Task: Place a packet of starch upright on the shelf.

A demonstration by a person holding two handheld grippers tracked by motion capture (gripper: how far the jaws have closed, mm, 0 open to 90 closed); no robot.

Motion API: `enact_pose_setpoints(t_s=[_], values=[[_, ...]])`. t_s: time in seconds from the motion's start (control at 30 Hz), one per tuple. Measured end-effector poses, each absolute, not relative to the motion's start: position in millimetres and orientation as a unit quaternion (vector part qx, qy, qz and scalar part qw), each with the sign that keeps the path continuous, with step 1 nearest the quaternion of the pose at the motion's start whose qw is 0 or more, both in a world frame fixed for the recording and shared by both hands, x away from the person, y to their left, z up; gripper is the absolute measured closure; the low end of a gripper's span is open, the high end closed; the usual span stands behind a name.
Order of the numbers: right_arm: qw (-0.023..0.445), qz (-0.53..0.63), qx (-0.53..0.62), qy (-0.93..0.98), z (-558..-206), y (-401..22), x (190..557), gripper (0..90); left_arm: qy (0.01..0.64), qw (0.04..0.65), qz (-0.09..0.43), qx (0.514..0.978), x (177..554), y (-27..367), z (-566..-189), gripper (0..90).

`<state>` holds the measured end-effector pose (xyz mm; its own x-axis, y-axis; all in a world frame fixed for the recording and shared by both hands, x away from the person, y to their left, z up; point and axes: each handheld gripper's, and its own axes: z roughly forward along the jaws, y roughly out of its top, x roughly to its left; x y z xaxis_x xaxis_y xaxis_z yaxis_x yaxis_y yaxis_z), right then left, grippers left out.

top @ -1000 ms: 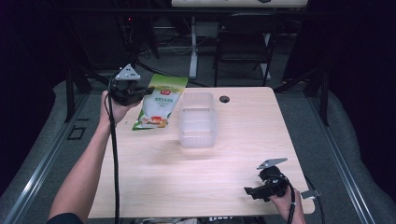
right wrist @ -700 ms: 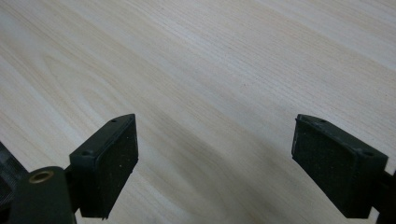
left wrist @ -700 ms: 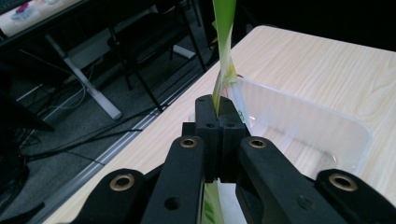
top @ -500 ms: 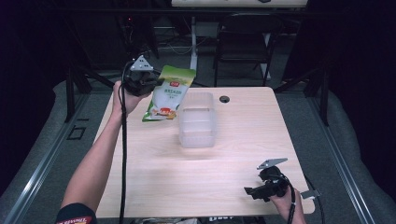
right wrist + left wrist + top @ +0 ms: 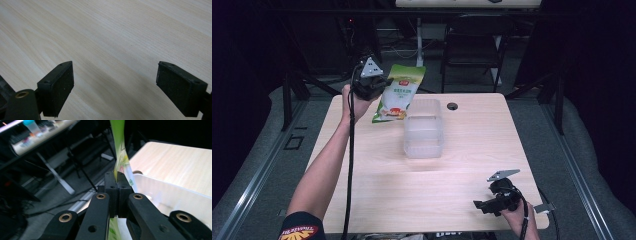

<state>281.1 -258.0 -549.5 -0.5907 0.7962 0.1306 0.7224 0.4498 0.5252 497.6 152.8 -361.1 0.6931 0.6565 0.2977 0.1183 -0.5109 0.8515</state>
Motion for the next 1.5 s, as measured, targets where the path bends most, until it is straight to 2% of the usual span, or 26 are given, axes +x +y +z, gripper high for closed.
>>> enact_pose_setpoints(t_s=[0.5, 1.5], values=[[0.069, 0.277, 0.450, 0.846, -550.0, -258.5, 280.6, 14.2, 0.221, 0.427, 0.317, 0.817, 516.0, 130.2, -367.0, 90.0], [0.066, 0.281, 0.448, 0.846, -548.9, -258.3, 279.4, 14.2, 0.196, 0.438, 0.374, 0.794, 534.4, 96.3, -400.0, 90.0]])
